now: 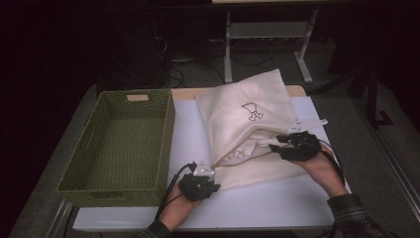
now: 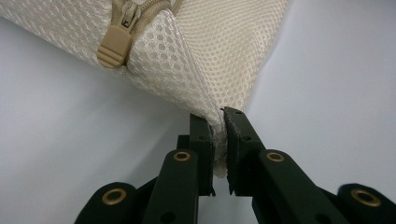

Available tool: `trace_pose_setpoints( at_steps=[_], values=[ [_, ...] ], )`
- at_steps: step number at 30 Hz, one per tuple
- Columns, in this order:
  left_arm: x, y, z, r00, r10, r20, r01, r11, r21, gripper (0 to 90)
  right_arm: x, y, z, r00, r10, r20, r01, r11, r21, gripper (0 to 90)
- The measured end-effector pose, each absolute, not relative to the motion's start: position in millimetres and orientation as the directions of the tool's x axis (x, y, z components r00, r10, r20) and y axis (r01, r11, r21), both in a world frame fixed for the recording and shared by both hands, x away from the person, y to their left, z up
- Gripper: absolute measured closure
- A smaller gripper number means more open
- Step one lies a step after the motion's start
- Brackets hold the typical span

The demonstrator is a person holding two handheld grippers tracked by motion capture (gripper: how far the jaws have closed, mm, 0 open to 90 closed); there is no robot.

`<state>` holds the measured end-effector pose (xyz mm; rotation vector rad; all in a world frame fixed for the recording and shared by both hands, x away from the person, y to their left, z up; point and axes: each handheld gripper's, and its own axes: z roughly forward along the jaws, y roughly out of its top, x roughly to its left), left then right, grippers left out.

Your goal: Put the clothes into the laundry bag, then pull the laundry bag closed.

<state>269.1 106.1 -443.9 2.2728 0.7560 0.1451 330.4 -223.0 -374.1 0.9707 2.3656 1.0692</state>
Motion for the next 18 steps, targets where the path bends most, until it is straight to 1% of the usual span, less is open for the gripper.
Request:
trace_pose_setpoints(
  at_steps=[1, 4, 5, 9, 12, 13, 14, 15, 16, 17, 18],
  values=[
    [269.1, 105.8, -443.8, 0.821, 0.560, -0.114, 0.479, -0.565, 0.672, 82.0, 334.7, -230.5, -365.0, -0.688, 0.723, -0.067, 0.423, 0.474, 0.773, 53.4],
    [269.7, 105.9, -443.9, 0.823, 0.557, -0.114, 0.477, -0.567, 0.671, 82.1, 340.2, -234.5, -358.1, -0.686, 0.723, -0.077, 0.414, 0.476, 0.776, 52.0],
    [270.2, 105.7, -444.2, 0.824, 0.555, -0.116, 0.478, -0.569, 0.669, 82.1, 347.7, -235.8, -353.5, -0.691, 0.717, -0.090, 0.404, 0.486, 0.775, 50.3],
    [270.9, 105.4, -444.0, 0.827, 0.550, -0.116, 0.475, -0.573, 0.668, 82.2, 364.0, -230.7, -353.9, -0.707, 0.699, -0.111, 0.392, 0.517, 0.761, 46.4],
    [271.1, 105.5, -443.7, 0.827, 0.549, -0.116, 0.475, -0.573, 0.668, 82.2, 372.0, -226.8, -358.2, -0.713, 0.692, -0.114, 0.396, 0.532, 0.748, 46.7],
    [271.1, 105.3, -443.6, 0.828, 0.548, -0.117, 0.474, -0.572, 0.669, 82.2, 378.9, -223.4, -363.4, -0.725, 0.681, -0.108, 0.403, 0.546, 0.735, 52.2],
    [271.1, 105.3, -443.4, 0.828, 0.548, -0.118, 0.474, -0.573, 0.669, 82.2, 378.9, -223.4, -363.4, -0.725, 0.681, -0.108, 0.403, 0.546, 0.735, 52.2],
    [271.1, 105.5, -443.3, 0.828, 0.548, -0.116, 0.473, -0.574, 0.669, 82.2, 381.3, -221.7, -366.3, -0.722, 0.683, -0.114, 0.410, 0.554, 0.724, 58.7],
    [270.9, 105.8, -443.0, 0.828, 0.548, -0.114, 0.472, -0.573, 0.670, 82.2, 383.2, -221.3, -369.0, -0.726, 0.678, -0.112, 0.412, 0.560, 0.719, 67.4],
    [270.5, 106.1, -442.6, 0.828, 0.550, -0.112, 0.471, -0.571, 0.672, 82.2, 384.0, -220.8, -371.2, -0.731, 0.675, -0.101, 0.418, 0.559, 0.716, 72.9],
    [269.9, 107.2, -441.2, 0.824, 0.556, -0.109, 0.471, -0.565, 0.678, 82.4, 384.1, -220.7, -372.8, -0.734, 0.671, -0.106, 0.415, 0.567, 0.712, 80.5]
  ],
)
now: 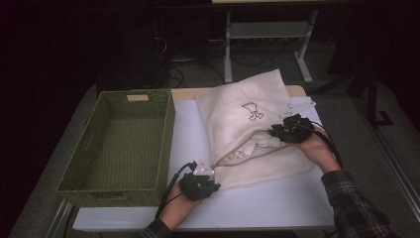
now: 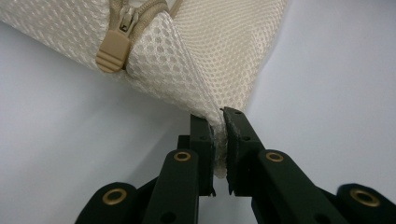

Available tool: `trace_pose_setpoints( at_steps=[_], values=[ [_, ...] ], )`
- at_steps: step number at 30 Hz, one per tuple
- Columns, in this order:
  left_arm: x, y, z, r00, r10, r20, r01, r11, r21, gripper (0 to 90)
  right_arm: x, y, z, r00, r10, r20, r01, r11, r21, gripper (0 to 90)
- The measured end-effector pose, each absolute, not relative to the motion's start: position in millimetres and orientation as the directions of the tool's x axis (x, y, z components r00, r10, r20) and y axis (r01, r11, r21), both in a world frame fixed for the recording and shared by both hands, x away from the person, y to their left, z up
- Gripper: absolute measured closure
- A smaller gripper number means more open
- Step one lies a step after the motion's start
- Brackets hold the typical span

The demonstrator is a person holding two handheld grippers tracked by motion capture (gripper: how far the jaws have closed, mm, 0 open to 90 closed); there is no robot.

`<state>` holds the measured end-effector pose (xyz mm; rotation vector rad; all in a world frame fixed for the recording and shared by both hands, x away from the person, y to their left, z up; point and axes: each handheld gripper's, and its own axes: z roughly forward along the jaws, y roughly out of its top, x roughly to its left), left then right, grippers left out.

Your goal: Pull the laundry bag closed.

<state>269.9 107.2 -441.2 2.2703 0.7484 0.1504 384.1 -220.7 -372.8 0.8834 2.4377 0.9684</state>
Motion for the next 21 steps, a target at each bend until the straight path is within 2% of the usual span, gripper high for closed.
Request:
trace_pose_setpoints(
  at_steps=[1, 2, 9, 13, 21],
  values=[
    [269.7, 107.6, -440.8, 0.822, 0.559, -0.109, 0.472, -0.561, 0.680, 82.8, 382.1, -221.2, -373.9, -0.742, 0.663, -0.097, 0.414, 0.568, 0.712, 86.5],
    [269.6, 108.3, -439.9, 0.820, 0.562, -0.108, 0.472, -0.557, 0.683, 82.9, 378.6, -222.3, -374.0, -0.747, 0.658, -0.092, 0.411, 0.567, 0.714, 88.4],
    [267.7, 111.6, -439.0, 0.810, 0.577, -0.106, 0.482, -0.551, 0.681, 83.0, 356.8, -227.6, -378.0, -0.782, 0.619, -0.073, 0.410, 0.600, 0.687, 89.0],
    [266.7, 112.8, -439.6, 0.806, 0.582, -0.109, 0.488, -0.549, 0.678, 82.9, 342.9, -229.7, -399.8, -0.814, 0.579, -0.051, 0.423, 0.650, 0.632, 89.0],
    [265.9, 114.9, -440.6, 0.803, 0.585, -0.115, 0.495, -0.547, 0.675, 82.7, 342.4, -223.4, -434.1, -0.821, 0.571, 0.001, 0.468, 0.673, 0.572, 89.2]
  ],
)
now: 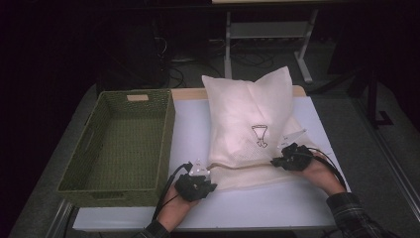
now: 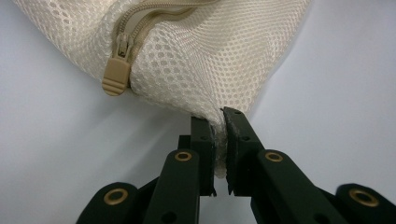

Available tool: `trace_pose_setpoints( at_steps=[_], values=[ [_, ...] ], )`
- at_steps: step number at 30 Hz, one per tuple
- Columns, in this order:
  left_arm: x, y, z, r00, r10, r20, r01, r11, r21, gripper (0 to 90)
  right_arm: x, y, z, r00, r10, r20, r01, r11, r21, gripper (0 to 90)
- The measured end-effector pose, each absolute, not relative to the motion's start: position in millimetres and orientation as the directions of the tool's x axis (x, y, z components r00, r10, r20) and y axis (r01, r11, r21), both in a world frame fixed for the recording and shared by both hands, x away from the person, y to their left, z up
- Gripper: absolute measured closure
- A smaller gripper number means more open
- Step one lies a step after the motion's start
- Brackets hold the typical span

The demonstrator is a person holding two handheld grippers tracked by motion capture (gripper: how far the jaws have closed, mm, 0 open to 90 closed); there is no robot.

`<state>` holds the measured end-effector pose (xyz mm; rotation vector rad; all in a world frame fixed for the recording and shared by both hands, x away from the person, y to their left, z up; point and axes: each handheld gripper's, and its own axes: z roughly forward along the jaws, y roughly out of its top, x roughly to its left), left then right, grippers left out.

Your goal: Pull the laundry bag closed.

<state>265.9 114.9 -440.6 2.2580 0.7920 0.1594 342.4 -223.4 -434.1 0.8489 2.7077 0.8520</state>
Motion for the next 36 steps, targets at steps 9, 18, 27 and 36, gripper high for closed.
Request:
trace_pose_setpoints(
  at_steps=[9, 18, 27, 36],
  values=[
    [264.9, 115.7, -442.0, 0.802, 0.586, -0.116, 0.495, -0.545, 0.677, 78.7, 344.0, -224.3, -438.9, -0.816, 0.578, 0.008, 0.471, 0.656, 0.590, 85.3],
    [255.1, 130.4, -436.8, 0.781, 0.608, -0.146, 0.520, -0.501, 0.692, 53.3, 337.2, -231.1, -404.5, -0.826, 0.563, -0.003, 0.401, 0.591, 0.700, 58.8],
    [237.8, 136.7, -436.0, 0.781, 0.603, -0.163, 0.516, -0.475, 0.713, 31.0, 334.7, -209.0, -376.3, -0.883, 0.470, -0.006, 0.297, 0.567, 0.768, 57.0],
    [221.9, 140.1, -443.0, 0.774, 0.615, -0.150, 0.508, -0.463, 0.726, 13.7, 339.8, -141.1, -379.2, -0.956, 0.293, -0.005, 0.191, 0.635, 0.749, 59.7]
  ],
)
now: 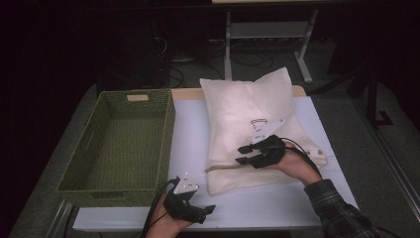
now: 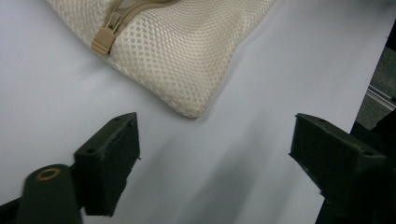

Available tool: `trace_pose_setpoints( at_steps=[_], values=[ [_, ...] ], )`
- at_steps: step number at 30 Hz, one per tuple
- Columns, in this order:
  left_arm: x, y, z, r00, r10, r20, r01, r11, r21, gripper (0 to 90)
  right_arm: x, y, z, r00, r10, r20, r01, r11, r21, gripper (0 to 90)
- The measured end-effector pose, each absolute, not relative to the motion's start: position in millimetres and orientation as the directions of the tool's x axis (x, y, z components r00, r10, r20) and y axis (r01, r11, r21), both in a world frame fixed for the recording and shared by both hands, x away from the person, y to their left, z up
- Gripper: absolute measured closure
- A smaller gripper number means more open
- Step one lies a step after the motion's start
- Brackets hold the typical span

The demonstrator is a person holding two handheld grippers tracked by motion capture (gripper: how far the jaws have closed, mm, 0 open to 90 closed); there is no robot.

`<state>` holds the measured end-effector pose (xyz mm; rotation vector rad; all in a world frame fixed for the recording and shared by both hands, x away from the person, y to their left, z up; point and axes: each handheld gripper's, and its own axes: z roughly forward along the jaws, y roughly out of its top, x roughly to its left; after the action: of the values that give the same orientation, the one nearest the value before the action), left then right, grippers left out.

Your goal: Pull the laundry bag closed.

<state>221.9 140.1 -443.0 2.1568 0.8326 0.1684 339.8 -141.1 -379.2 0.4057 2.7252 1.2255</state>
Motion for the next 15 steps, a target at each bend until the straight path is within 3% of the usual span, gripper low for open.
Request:
trace_pose_setpoints(
  at_steps=[15],
  values=[
    [216.6, 142.8, -443.0, 0.784, 0.606, -0.133, 0.496, -0.482, 0.722, 13.6, 346.2, -44.0, -387.8, -0.992, 0.128, -0.023, 0.078, 0.730, 0.679, 64.7]
  ],
)
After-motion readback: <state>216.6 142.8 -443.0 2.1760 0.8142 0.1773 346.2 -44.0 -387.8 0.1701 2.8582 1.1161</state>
